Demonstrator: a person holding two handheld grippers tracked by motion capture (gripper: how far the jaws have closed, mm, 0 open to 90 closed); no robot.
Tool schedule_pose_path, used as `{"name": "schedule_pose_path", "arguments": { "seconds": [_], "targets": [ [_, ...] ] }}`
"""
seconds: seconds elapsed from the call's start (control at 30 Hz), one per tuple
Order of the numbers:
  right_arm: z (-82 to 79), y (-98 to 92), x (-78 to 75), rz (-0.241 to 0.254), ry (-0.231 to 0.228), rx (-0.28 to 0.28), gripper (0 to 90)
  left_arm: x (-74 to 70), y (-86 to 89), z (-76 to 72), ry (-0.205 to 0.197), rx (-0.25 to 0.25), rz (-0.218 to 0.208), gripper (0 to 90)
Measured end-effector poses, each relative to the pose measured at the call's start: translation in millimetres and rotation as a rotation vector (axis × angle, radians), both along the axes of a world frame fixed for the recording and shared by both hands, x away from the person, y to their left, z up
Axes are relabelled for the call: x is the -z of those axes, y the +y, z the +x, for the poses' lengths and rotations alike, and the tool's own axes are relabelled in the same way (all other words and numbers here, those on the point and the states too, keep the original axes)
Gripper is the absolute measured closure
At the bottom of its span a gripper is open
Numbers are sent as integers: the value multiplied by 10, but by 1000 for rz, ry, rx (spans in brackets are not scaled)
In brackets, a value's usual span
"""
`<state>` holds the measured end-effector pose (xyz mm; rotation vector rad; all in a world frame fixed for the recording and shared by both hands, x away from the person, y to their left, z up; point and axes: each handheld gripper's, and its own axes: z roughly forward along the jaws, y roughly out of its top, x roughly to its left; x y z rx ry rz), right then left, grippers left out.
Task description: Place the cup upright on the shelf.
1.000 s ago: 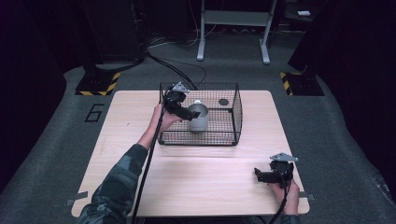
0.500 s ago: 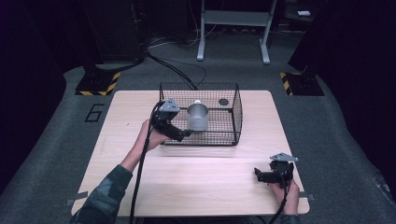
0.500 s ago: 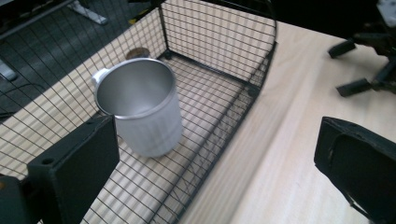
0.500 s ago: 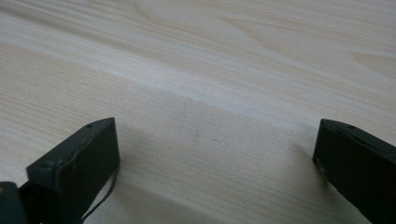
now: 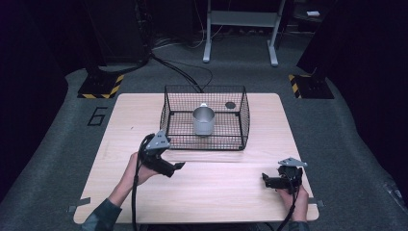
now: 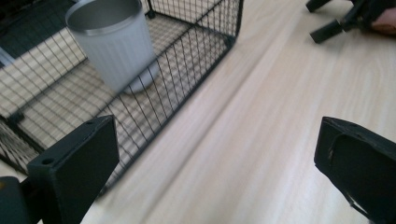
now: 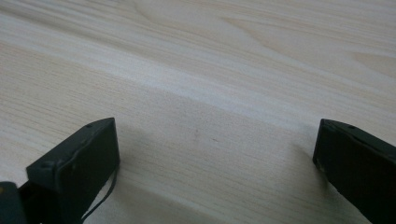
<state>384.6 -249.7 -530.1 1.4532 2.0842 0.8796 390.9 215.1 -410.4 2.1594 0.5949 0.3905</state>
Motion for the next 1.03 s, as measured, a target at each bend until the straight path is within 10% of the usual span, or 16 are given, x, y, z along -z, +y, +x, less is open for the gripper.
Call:
{"name": "schedule_pose_path", "arguments": {
  "seconds": [0.2, 0.53, 0.87, 1.03],
  "targets": [
    [-1, -1, 0, -1, 0, 0, 0, 319, 276, -319, 6, -86, 63, 1],
    [-1, 1, 0, -1, 0, 3, 0, 849, 805, -424, 75, -290, 73, 2],
    [-3, 2, -1, -1, 0, 4, 0, 1142, 873, -398, 68, -399, 116, 1],
    [-3, 2, 0, 0, 0, 4, 0, 1203, 902, -368, 87, -425, 72, 1]
  ]
}}
